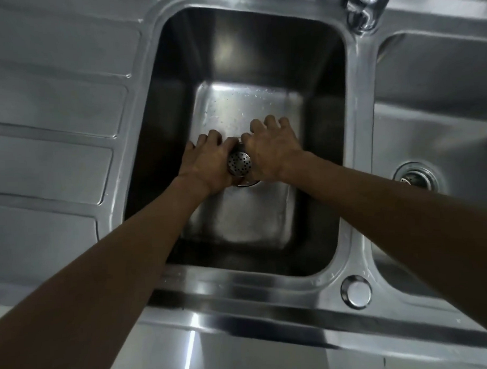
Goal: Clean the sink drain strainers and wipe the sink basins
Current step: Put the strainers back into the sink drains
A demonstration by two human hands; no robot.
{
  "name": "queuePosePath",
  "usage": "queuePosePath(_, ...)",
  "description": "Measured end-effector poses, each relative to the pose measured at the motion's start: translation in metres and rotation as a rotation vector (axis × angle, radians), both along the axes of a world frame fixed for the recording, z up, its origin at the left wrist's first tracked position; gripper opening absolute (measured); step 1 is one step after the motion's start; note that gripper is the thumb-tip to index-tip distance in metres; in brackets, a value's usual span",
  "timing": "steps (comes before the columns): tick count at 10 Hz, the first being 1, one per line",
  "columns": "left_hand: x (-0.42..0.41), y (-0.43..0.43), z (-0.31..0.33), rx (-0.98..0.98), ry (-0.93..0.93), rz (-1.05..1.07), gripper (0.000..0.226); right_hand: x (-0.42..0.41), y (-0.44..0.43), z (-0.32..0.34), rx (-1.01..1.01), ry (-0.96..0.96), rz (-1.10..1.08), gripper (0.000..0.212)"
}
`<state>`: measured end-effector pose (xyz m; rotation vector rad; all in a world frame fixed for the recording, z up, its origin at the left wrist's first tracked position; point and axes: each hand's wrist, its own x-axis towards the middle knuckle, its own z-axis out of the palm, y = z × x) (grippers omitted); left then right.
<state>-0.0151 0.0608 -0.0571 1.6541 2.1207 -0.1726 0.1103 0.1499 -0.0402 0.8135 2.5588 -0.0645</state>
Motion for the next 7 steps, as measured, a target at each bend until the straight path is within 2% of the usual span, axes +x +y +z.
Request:
queuePosePath(4,0.005,0.0,-0.008,-0.027,-0.012,0.016,0.097,-0.005,-0.008,-0.021,-0.084,-0.003,-0.132,0.078)
queuePosePath(6,0.014,-0.002,-0.001,-0.097,0.03,0.047,0.097,0.004,-0.008,-0.012,-0.088,-0.013,-0.111,0.08)
queuePosePath(7,0.022,-0.001,0.011,-0.085,0.083,0.087,0.094,0.009,0.003,0.008,-0.041,0.023,-0.113,0.072)
